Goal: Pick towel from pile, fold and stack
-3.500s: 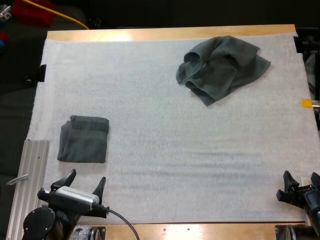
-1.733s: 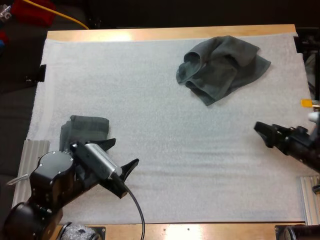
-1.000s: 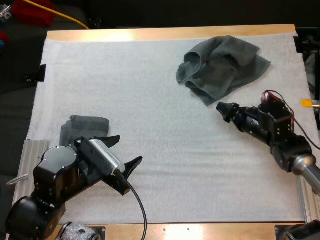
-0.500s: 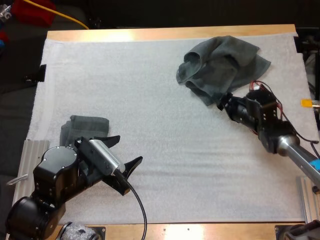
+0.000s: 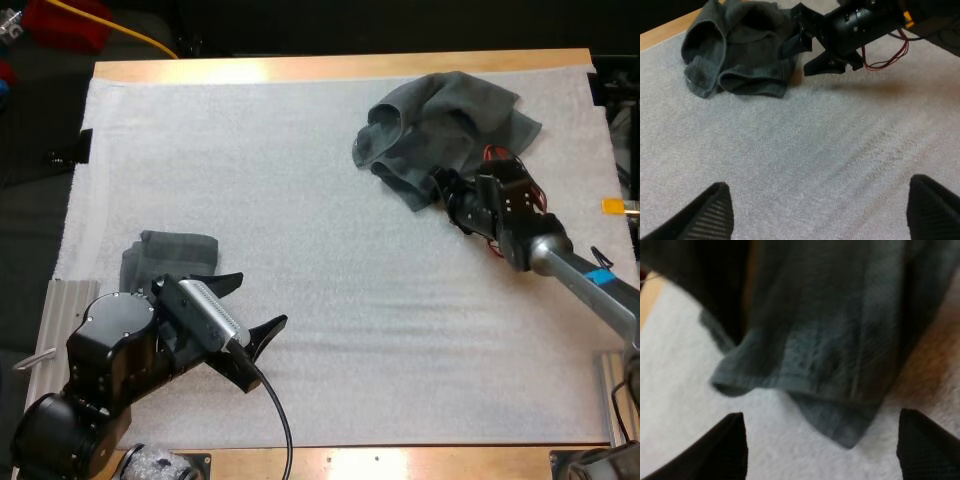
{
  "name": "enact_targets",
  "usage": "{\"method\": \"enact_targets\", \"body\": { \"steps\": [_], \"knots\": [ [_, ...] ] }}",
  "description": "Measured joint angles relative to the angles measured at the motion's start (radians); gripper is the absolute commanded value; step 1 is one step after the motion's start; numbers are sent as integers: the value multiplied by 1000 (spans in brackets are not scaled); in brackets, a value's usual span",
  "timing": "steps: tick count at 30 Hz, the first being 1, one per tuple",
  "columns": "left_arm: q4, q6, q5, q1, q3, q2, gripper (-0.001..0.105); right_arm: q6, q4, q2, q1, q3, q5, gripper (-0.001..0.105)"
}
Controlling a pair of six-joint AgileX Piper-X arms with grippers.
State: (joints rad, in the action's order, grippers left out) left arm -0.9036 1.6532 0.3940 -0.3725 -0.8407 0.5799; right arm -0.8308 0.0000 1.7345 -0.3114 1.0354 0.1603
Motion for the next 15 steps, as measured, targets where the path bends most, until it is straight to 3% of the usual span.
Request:
{"method": "enact_targets", "body": {
  "steps": [7,15],
  "knots": [
    [0,0,0,0,0,0,69,7,-12,82,9,34,5,62],
    [-7,0,0,0,0,0,69,98,-100,146,9,55,34,62]
  ]
}}
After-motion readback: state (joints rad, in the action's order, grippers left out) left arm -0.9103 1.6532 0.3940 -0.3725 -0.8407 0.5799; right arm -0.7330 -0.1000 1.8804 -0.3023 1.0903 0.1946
